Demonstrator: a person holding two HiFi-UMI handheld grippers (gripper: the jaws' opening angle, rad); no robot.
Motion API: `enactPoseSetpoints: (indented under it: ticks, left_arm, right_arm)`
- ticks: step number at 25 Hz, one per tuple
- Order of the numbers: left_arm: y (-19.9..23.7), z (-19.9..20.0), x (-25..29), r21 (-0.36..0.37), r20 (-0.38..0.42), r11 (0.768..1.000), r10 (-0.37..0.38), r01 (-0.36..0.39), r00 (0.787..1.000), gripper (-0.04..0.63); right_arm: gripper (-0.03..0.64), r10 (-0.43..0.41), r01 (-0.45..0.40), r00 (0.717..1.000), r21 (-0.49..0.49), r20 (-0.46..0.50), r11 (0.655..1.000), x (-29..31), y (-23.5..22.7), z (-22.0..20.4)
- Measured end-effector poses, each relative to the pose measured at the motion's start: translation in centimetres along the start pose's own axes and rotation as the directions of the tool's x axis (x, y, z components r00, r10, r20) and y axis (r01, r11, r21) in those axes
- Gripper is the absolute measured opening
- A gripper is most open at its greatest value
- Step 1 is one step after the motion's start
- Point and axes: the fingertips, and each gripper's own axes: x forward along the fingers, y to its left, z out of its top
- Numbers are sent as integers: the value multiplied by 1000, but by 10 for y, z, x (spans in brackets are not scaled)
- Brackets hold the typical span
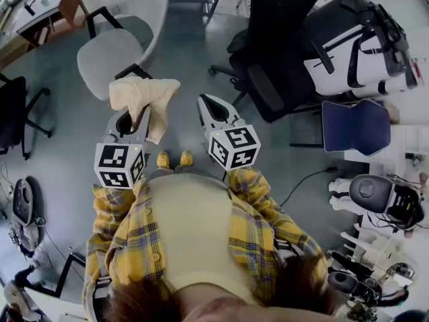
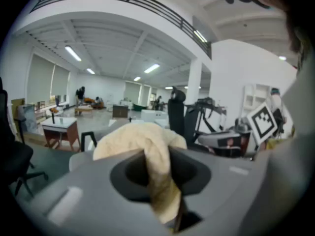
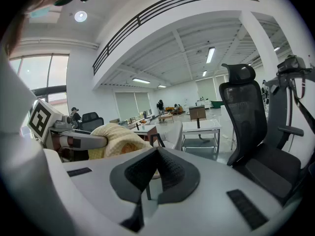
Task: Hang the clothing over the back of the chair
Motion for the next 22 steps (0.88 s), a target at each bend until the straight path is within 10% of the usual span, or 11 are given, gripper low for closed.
enactPoseSetpoints:
  ticks: [22]
  left_arm:
    - [-24,12,40,22,0,997,70,-70,998,91]
  right_arm:
    - [12,77,-76,997,9,-22,997,4,-49,-6]
